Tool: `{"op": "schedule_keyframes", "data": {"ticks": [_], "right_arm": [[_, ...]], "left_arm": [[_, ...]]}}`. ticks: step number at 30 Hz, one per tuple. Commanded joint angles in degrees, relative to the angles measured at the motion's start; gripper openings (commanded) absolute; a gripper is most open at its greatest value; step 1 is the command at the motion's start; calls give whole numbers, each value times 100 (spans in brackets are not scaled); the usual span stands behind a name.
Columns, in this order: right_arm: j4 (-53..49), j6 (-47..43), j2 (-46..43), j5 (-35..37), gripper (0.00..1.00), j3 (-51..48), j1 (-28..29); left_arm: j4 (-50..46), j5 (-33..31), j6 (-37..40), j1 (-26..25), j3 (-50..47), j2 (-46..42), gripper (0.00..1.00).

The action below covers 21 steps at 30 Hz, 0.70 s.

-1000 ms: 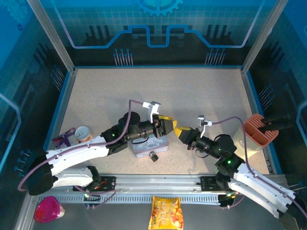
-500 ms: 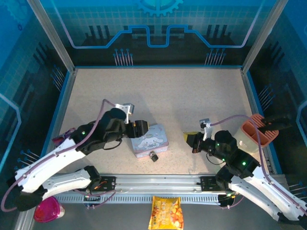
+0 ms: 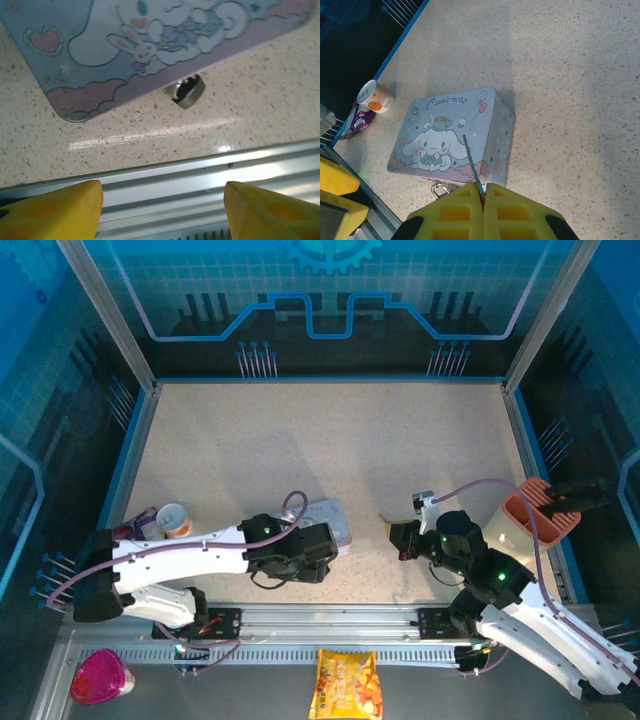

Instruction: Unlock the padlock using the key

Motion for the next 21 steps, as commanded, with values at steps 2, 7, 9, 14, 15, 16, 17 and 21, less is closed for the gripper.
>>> {"op": "schedule_keyframes", "data": {"ticks": [2,7,9,14,15,16,17,21], "right_arm": [[252,111,-10,-61,0,-116,73],[318,189,-68,-75,0,-200,89],[329,201,-101,-73,0,-243,102],[346,265,-196,-85,0,-325,111],[347,278,-216,-73,0,-336,108],[346,284,-234,-71,0,-352,108],[341,291,-238,-72,0,-351,115],[302,316,-265,-84,0,-358,116]], "left_arm": [[626,-271,-624,-38,-189,314,66],[1000,-483,-725,-42,-183,759,67],[1080,-579,-756,-36,-172,886,67],[1247,-806,-805,-8,-80,1187,68],[1263,-882,-812,1,-51,1246,69],[1282,-927,-840,29,-31,1310,68],[1361,-929,-835,60,-26,1381,68],[1571,-1016,-722,198,34,1607,64]]}}
